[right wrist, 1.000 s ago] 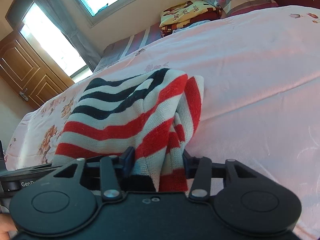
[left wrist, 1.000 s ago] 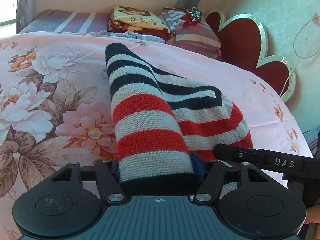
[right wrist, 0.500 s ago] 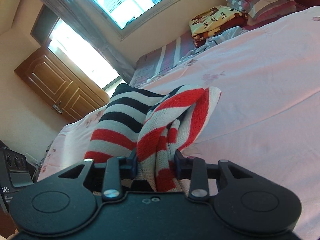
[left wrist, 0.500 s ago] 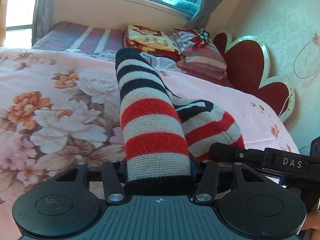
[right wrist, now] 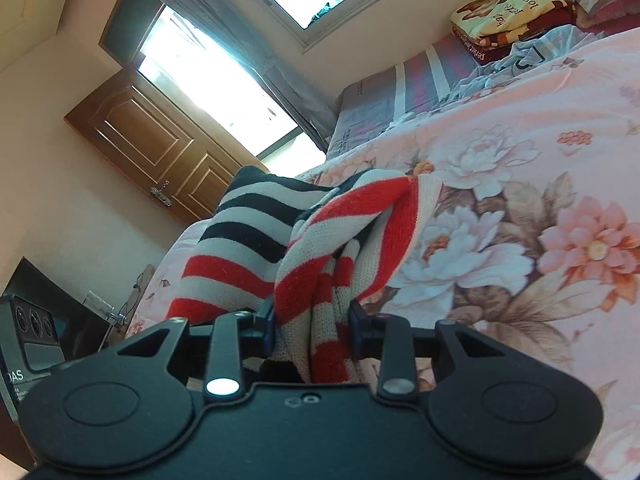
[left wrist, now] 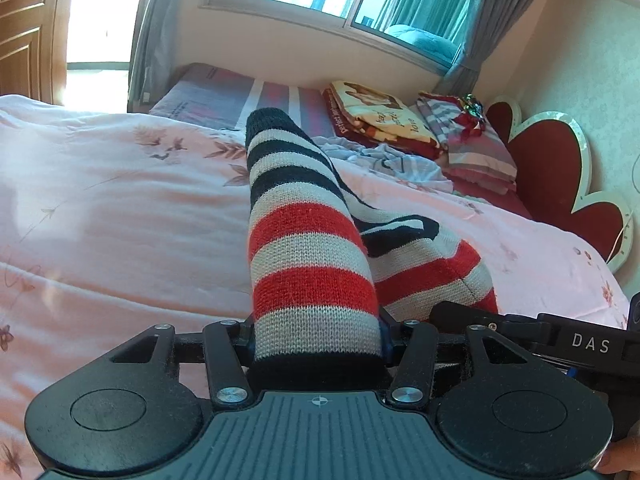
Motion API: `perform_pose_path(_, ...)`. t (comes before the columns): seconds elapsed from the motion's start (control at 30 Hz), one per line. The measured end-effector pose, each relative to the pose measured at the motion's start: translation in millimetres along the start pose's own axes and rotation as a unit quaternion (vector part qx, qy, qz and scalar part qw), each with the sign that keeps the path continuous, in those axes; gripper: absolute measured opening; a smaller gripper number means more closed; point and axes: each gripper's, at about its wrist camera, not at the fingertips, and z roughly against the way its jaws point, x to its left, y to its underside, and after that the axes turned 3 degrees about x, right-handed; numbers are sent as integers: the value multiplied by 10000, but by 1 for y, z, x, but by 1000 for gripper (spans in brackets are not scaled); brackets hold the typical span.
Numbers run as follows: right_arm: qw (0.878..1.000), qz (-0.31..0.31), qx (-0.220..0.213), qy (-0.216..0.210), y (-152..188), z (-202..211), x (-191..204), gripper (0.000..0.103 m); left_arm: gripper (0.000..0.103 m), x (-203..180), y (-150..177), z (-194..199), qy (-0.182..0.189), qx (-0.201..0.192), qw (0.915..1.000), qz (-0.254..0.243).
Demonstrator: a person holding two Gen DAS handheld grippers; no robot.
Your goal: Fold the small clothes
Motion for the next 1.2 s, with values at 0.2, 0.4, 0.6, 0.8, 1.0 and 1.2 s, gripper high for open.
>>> perform_pose_path(0.2, 9987, -78, 30, 495, 10, -68, 14, 32, 54, 71, -1, -42, -61, 167, 9998, 4)
perform_pose_path(0.4, 9948, -147, 61, 1004, 26, -90, -3, 46, 96, 95, 14, -59, -39, 180, 9998, 70)
perform_pose_path(0.6, 9875, 251, -333, 1520, 28, -51, 35, 38, 96, 82, 22, -2, -238, -255, 9979, -538)
perform_pose_path(0.8, 9788, 1132, -528, 1620, 49, -25, 89, 34, 96, 65, 41, 8, -160, -85, 9950, -984)
perform_pose_path(1.0, 9699, 1250, -56, 2091, 75, -49, 82, 30, 96, 67, 60, -10, -215, 204, 9964, -789)
perform_pose_path(1.2, 9708, 923, -160, 2206, 91, -54, 58, 29, 96, 62, 64, -9, -325, 215, 9964, -747)
